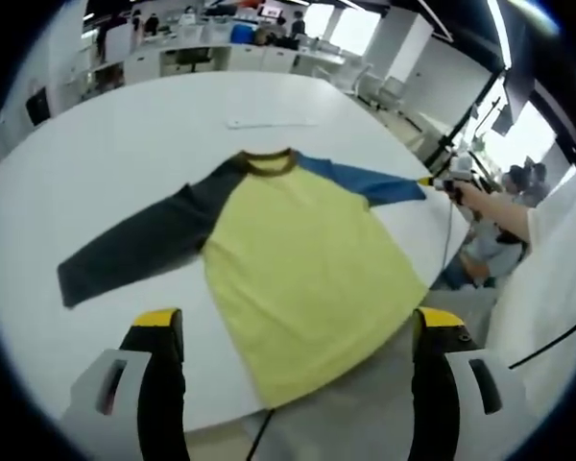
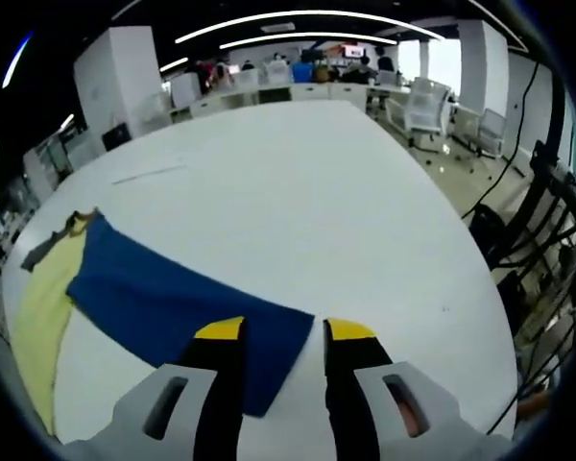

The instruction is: Fold the garment on the visible template until the final outline fits inside the template.

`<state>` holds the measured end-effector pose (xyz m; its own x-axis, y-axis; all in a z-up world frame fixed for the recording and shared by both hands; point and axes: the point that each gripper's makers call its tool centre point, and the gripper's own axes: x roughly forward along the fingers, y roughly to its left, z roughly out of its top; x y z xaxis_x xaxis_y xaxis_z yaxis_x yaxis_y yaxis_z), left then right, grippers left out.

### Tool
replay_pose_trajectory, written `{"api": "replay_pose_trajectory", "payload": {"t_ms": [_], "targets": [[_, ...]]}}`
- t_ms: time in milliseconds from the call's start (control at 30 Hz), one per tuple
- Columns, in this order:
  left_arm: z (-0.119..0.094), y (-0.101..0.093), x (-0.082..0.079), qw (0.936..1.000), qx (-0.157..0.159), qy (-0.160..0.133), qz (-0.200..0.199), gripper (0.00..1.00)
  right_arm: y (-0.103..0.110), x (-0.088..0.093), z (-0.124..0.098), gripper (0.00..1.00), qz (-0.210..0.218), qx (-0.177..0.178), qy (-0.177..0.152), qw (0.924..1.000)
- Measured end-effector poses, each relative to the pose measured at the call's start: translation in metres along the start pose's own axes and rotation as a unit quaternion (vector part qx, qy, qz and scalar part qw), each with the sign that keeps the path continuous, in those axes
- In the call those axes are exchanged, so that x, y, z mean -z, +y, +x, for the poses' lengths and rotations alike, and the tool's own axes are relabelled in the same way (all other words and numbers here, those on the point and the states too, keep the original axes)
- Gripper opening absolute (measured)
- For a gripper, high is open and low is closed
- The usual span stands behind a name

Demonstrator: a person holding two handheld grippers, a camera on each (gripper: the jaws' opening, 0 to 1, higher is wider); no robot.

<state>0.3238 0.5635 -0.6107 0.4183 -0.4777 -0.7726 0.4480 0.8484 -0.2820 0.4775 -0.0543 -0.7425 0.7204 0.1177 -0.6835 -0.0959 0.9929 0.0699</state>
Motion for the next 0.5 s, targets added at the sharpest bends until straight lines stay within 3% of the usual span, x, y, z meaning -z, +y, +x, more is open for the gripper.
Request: {"api": "replay_pose_trajectory", "payload": {"t_ms": [500], "targets": [[0.0026,0.0016,-0.0015,1.0,-0.004,0.005,-0.001,0.96,-0.0016,0.0056,0.0075,0.19,-0.003,0.006,0.009,0.9999]]}}
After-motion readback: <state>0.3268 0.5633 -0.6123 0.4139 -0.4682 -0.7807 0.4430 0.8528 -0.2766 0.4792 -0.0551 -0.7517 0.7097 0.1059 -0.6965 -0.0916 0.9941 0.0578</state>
